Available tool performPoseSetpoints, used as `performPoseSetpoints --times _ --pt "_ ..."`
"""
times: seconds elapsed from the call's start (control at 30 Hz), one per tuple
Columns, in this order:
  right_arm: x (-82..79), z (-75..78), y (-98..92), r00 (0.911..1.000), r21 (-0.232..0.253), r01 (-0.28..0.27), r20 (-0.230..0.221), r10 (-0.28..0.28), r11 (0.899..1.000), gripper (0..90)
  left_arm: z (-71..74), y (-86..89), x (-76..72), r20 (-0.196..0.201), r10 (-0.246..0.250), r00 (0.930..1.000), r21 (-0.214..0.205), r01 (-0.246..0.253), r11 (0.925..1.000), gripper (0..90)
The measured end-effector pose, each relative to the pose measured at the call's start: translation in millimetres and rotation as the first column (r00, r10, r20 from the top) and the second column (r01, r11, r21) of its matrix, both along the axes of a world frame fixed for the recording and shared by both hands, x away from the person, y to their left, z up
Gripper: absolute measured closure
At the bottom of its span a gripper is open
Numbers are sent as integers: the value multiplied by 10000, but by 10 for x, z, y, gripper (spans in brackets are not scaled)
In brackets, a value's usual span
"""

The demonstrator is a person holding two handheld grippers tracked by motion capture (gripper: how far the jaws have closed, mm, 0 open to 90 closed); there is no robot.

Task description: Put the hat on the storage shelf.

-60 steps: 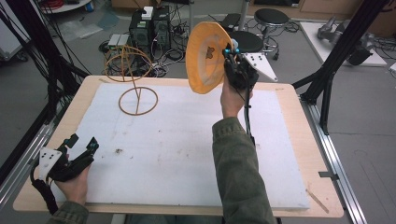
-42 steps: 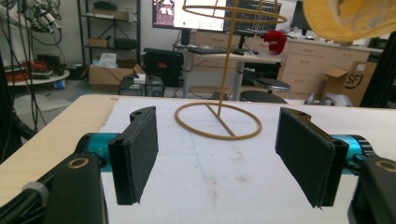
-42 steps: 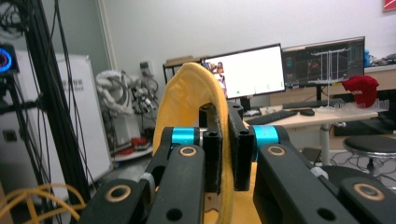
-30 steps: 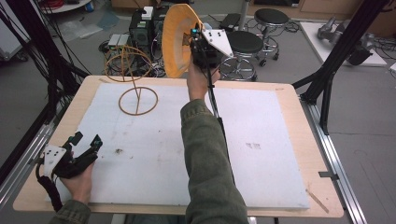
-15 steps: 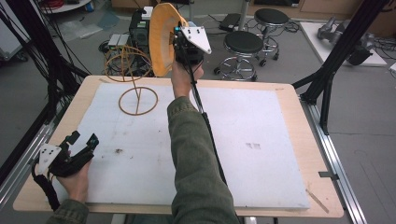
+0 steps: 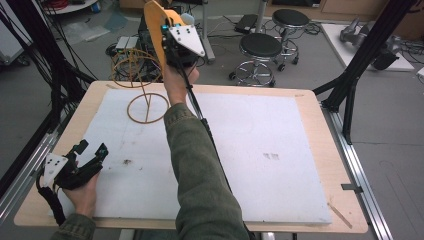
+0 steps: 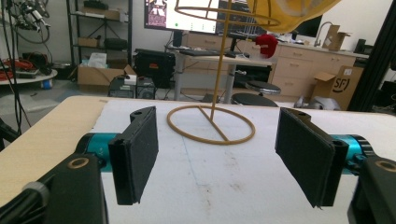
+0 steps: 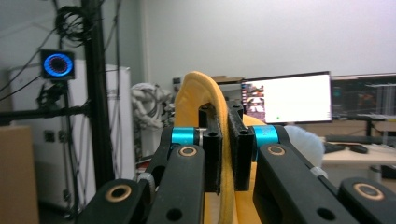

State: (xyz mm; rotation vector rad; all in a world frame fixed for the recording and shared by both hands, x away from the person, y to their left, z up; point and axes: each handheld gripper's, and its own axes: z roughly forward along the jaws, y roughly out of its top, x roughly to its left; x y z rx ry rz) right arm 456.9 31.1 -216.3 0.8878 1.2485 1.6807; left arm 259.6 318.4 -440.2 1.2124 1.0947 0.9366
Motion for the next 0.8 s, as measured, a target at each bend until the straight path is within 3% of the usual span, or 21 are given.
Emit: performPoseSetpoints --times 0.1,0.2,0.33,0.57,0.63,0.8 --pt "-21 -14 193 9997 -335 -211 78 214 9992 861 6 19 -7 30 67 10000 64 -67 10000 302" --pt "-8 -42 360 9978 -338 -665 -65 663 9972 861 13 65 -23 24 180 9998 -28 -180 9998 302" --pt "-23 -45 478 9956 -218 -935 -63 934 9954 861 13 104 -32 21 266 9996 -209 -266 9994 302" --pt "-52 -48 662 9917 -441 -1289 -45 1288 9907 861 8 203 -12 46 360 9993 -524 -357 9980 302" --pt "-32 -66 759 9848 -509 -1731 -227 1721 9836 860 5 225 -9 28 393 9992 -599 -391 9974 302" --pt "-37 -104 890 9806 -770 -1941 -417 1914 9779 860 5 242 -9 14 374 9993 -680 -372 9970 302"
